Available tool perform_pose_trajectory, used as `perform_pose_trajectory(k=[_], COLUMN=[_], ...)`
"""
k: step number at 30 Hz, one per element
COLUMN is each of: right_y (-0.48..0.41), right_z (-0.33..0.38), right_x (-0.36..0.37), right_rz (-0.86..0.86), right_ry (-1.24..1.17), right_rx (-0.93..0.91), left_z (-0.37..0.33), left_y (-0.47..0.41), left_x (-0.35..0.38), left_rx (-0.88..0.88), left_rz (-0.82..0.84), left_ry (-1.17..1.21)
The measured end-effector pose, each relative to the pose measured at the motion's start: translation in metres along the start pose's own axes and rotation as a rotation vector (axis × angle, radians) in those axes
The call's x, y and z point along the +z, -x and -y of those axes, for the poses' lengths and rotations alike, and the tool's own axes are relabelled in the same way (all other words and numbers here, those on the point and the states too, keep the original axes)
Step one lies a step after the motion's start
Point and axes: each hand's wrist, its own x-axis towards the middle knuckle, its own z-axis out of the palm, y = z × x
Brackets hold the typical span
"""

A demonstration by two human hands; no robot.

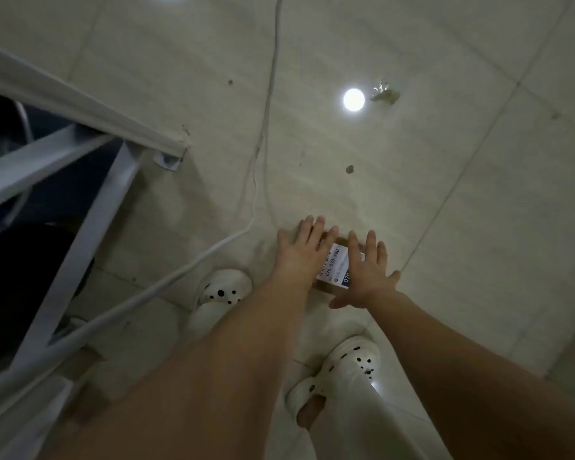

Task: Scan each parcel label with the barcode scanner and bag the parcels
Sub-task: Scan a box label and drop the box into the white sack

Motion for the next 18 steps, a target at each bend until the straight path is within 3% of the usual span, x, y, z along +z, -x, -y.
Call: perform_pose_trajectory(k=[4, 9, 14, 18], right_y=[-0.014, -0.006, 0.04, 0.093], right_z=[-0.004, -0.018, -0.038, -0.058], right_x=[0.007, 0.002, -0.04, -0.089], right_rz=[0.007, -0.029, -0.12, -0.217], right_ry=[-0.001, 0.033, 0.046, 0.19], right_rx=[0.024, 0.03, 0.064, 0.073], left_z=[0.005, -0.013, -0.047, -0.074], left_y=[-0.019, -0.019, 0.012, 0.046], left_x=[0.019, 0.015, -0.043, -0.102], left_rx=[0.002, 0.055, 0.117, 0.166], left_rz=[-0.083, -0.167, -0.169, -0.19], left_ry=[-0.095, 0.013, 0.083, 0.164])
